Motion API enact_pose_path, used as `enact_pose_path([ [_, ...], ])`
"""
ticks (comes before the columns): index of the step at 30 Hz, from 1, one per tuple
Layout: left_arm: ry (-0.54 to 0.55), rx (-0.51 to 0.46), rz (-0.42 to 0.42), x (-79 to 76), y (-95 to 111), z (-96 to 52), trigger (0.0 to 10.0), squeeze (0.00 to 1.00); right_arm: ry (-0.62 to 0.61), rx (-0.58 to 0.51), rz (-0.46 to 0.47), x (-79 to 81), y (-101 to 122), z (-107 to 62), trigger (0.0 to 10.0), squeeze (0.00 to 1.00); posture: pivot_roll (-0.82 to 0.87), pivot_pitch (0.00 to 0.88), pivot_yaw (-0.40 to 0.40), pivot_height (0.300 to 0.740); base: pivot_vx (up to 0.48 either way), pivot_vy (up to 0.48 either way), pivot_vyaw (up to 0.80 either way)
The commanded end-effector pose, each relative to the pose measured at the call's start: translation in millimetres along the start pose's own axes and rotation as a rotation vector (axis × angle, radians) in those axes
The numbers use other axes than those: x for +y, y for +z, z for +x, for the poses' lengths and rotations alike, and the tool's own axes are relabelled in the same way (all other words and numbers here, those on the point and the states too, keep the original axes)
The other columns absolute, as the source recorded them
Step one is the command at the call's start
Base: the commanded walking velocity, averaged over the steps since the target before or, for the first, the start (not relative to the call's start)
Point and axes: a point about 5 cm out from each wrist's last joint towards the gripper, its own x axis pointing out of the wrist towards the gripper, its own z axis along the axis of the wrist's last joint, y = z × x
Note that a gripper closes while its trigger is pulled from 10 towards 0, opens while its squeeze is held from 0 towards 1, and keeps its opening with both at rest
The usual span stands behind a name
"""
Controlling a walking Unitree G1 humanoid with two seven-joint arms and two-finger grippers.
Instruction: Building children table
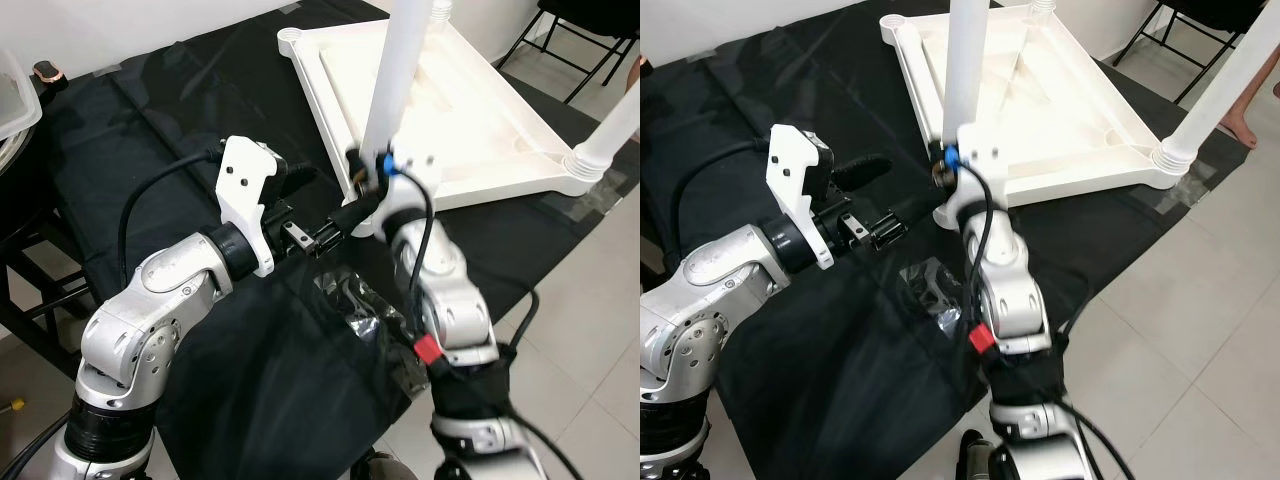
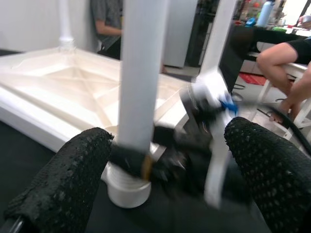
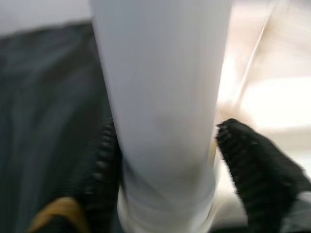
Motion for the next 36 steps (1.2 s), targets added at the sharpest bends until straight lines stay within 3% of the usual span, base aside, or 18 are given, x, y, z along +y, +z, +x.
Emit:
enact_pose_path([
  [1, 0.003, 0.005, 0.004, 0.8, -2.6, -2.5, 10.0, 0.00, 0.025, -0.049, 0.011, 1.3, 8.7, -4.5, 10.0, 1.00, 0.04, 0.300, -0.025, 0.740, 0.000, 0.000, 0.00],
  [12, -0.005, 0.000, 0.002, 1.0, -3.1, -0.7, 10.0, 0.00, 0.025, -0.039, -0.014, -4.5, -0.5, -20.9, 10.0, 1.00, 0.02, 0.288, -0.015, 0.740, 0.000, 0.000, 0.00],
  [16, 0.016, 0.014, 0.008, 4.1, -6.7, -4.2, 10.0, 0.00, 0.164, 0.092, -0.021, 5.0, -29.5, -46.4, 10.0, 1.00, 0.02, 0.283, -0.018, 0.740, 0.000, 0.000, 0.00],
  [20, 0.058, 0.033, 0.021, 11.2, -9.9, -11.4, 10.0, 0.00, 0.228, 0.128, -0.045, 7.4, -39.5, -63.1, 10.0, 1.00, 0.02, 0.281, -0.020, 0.740, 0.000, 0.000, 0.00],
  [24, 0.182, 0.067, 0.044, 25.4, -18.8, -29.4, 10.0, 0.00, 0.332, 0.151, -0.061, 8.3, -47.2, -85.1, 10.0, 1.00, 0.01, 0.273, -0.018, 0.740, 0.000, 0.000, 0.00],
  [25, 0.238, 0.087, 0.054, 30.3, -23.8, -38.0, 10.0, 0.00, 0.331, 0.153, -0.075, 4.3, -48.6, -89.2, 10.0, 0.89, 0.01, 0.265, -0.017, 0.740, 0.000, 0.000, 0.00],
  [26, 0.238, 0.087, 0.054, 30.3, -23.8, -38.0, 10.0, 0.00, 0.331, 0.153, -0.075, 4.3, -48.6, -89.2, 10.0, 0.89, 0.01, 0.265, -0.017, 0.740, 0.000, 0.000, 0.00],
  [27, 0.317, 0.095, 0.041, 35.7, -28.8, -48.4, 10.0, 0.00, 0.310, 0.148, -0.103, -2.5, -49.4, -91.5, 10.0, 0.00, 0.01, 0.261, -0.015, 0.740, 0.000, 0.000, 0.00],
  [28, 0.317, 0.095, 0.041, 35.7, -28.8, -48.4, 10.0, 0.00, 0.310, 0.148, -0.103, -2.5, -49.4, -91.5, 10.0, 0.00, 0.01, 0.261, -0.015, 0.740, 0.000, 0.000, 0.00],
  [30, 0.437, 0.105, -0.001, 40.8, -37.2, -66.3, 10.0, 0.00, 0.274, 0.137, -0.148, -13.0, -50.1, -93.2, 10.0, 0.00, 0.01, 0.254, -0.013, 0.740, 0.000, 0.000, 0.00],
  [31, 0.437, 0.105, -0.001, 40.8, -37.2, -66.3, 10.0, 0.00, 0.274, 0.137, -0.148, -13.0, -50.1, -93.2, 10.0, 0.00, 0.01, 0.254, -0.013, 0.740, 0.000, 0.000, 0.00],
  [33, 0.517, 0.109, -0.066, 41.9, -45.7, -76.5, 10.0, 0.00, 0.275, 0.108, -0.178, -15.5, -47.3, -91.9, 10.0, 0.00, 0.02, 0.246, -0.011, 0.740, 0.000, 0.000, 0.00],
  [36, 0.695, 0.156, -0.116, 40.9, -67.0, -96.5, 10.0, 0.00, 0.294, 0.007, -0.187, -13.0, -34.8, -85.3, 10.0, 0.00, 0.02, 0.222, -0.012, 0.740, 0.000, 0.000, 0.00],
])
